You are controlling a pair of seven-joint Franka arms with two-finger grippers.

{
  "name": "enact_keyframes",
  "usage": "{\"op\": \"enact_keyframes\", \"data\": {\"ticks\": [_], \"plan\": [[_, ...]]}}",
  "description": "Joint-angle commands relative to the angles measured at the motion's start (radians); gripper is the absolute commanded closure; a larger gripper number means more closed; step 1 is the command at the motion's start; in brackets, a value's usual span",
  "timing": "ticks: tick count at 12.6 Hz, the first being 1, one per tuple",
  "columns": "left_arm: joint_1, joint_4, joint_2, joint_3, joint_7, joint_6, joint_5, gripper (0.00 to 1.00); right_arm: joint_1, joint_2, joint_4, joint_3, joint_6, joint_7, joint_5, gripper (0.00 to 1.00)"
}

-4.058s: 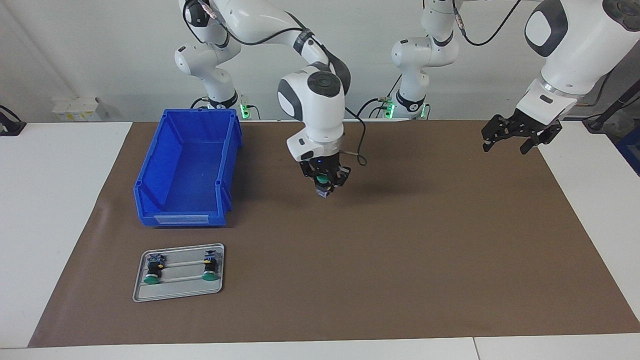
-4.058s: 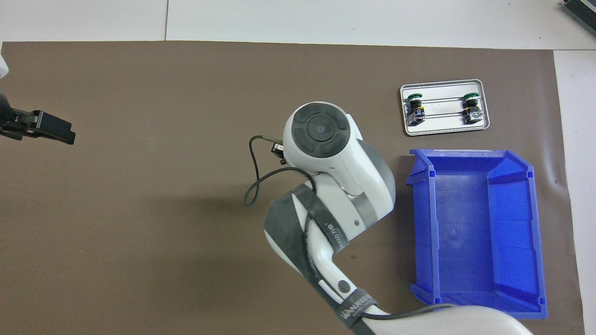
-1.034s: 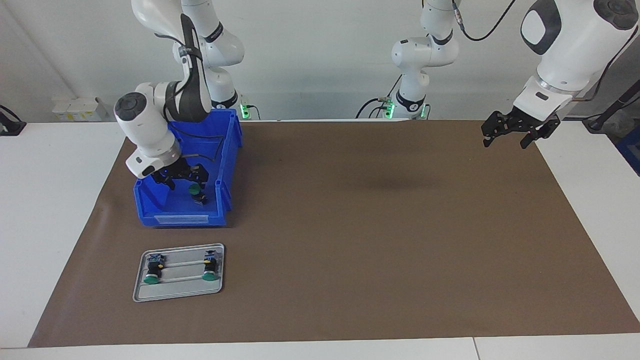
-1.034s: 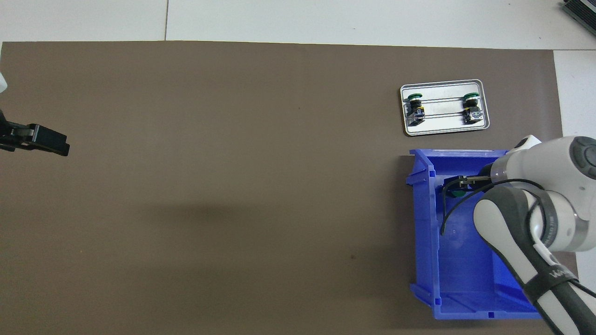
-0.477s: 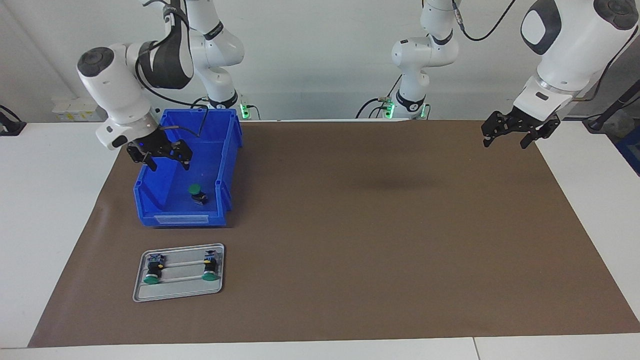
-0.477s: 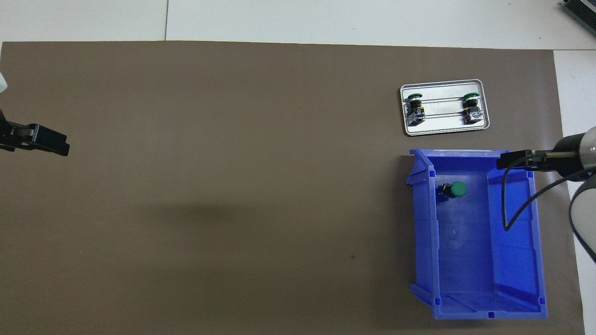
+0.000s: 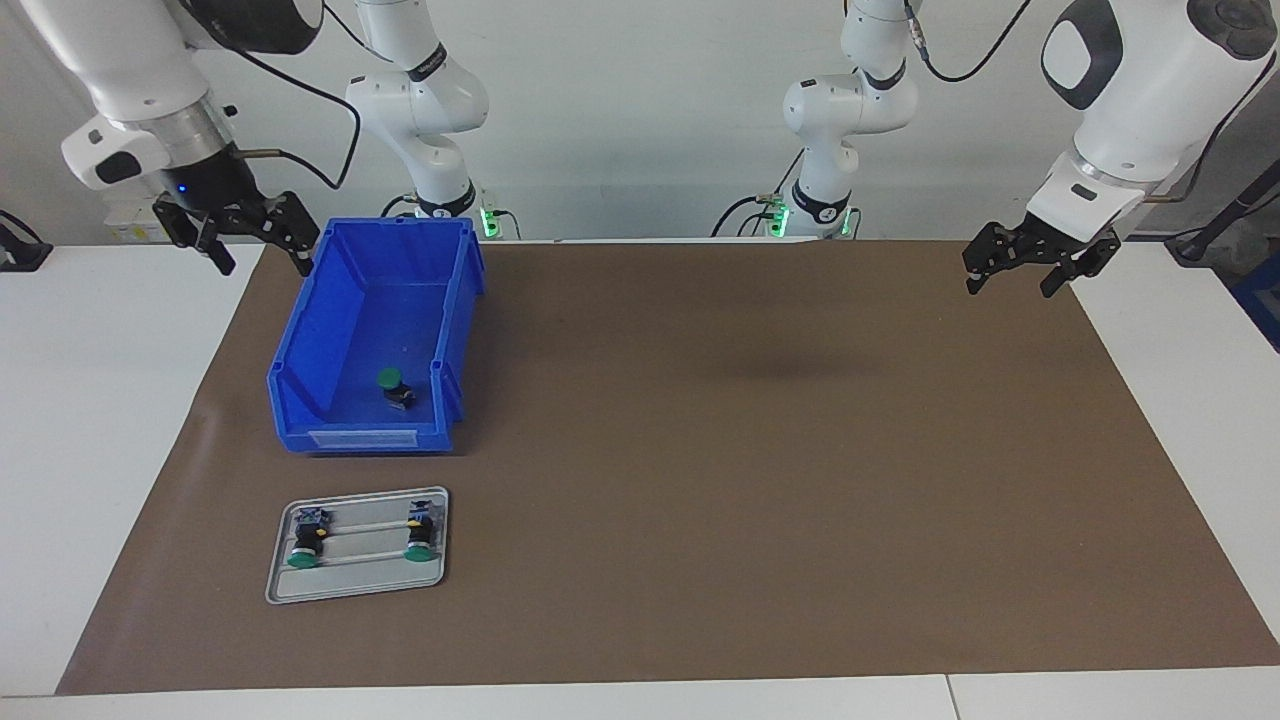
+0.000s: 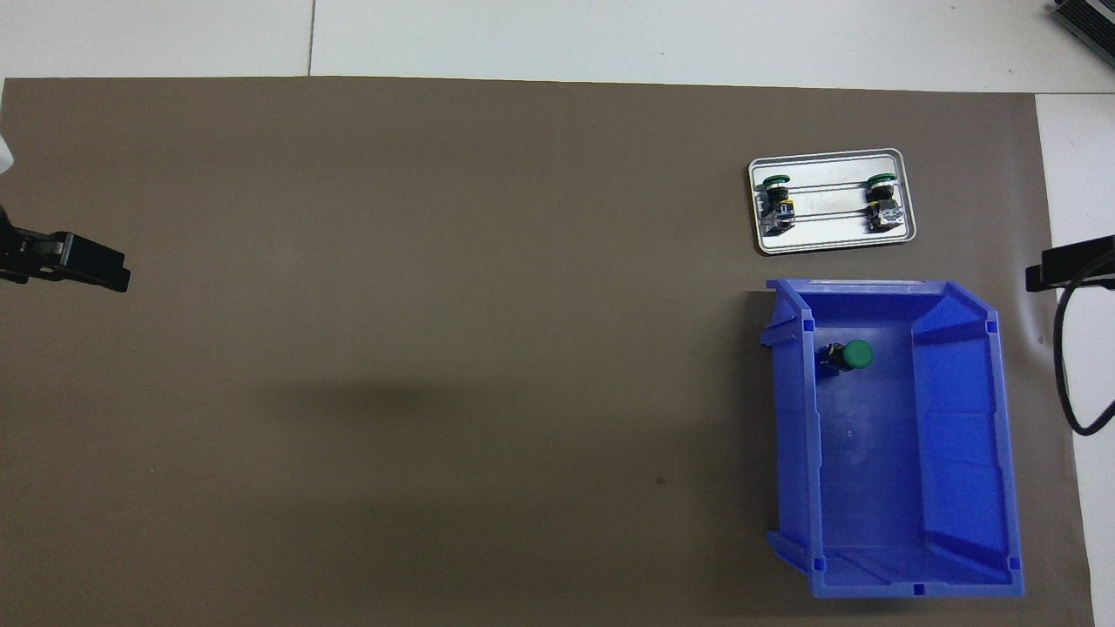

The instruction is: Place and press button with both arms

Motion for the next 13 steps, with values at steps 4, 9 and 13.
{"op": "enact_keyframes", "data": {"ticks": [4,9,13], "plan": [[0.003,-0.041,-0.032,-0.001,0.005,0.025,0.016,0.00,0.004,0.024,-0.003,0.013,-0.012,0.017,-0.062,0.00],[0.003,-0.041,-0.032,-0.001,0.005,0.025,0.016,0.00,0.005,0.024,0.022,0.018,-0.065,0.026,-0.052,0.00],[0.003,-0.041,-0.032,-0.001,0.005,0.025,0.016,0.00,0.005,0.036,0.074,0.042,-0.119,0.032,-0.049,0.00]]}}
